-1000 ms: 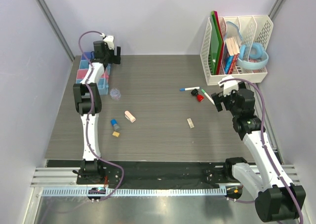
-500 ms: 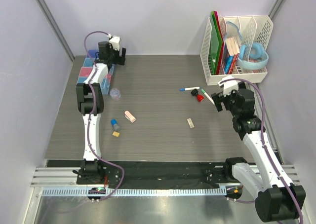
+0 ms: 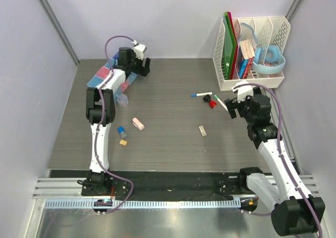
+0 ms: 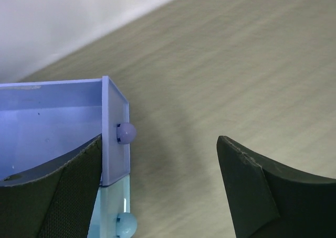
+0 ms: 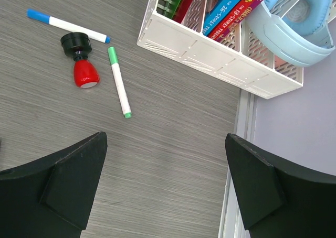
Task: Sort the stationery into containers
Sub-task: Move the storage box to the center of the board.
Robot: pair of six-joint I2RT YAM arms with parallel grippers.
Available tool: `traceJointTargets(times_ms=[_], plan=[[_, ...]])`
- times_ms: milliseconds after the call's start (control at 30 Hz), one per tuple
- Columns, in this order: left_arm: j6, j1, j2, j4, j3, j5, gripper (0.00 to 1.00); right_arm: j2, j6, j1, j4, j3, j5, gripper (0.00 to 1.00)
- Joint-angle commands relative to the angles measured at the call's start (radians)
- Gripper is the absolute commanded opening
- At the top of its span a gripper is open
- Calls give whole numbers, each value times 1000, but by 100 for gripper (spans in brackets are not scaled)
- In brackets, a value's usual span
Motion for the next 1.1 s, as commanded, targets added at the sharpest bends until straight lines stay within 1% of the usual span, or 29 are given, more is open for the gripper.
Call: traceJointTargets(times_ms=[0, 167, 367, 567, 833, 1067], plan=[[7, -89, -104, -78, -77, 103, 84, -18, 9, 0, 33, 15, -11, 100], [0, -160, -156, -124, -120, 151, 84, -24, 14, -1, 33, 12, -16, 100], [3, -276, -195, -162, -173, 165, 82, -32, 12, -1, 33, 8, -16, 100], [-7, -351, -238, -168, -205, 174, 82, -32, 12, -1, 33, 2, -17, 100], [-28, -397, -278, -181, -213, 194, 82, -34, 9, -3, 33, 3, -16, 100], [-23, -433, -276, -192, -228, 194, 81, -35, 14, 0, 33, 8, -20, 100]])
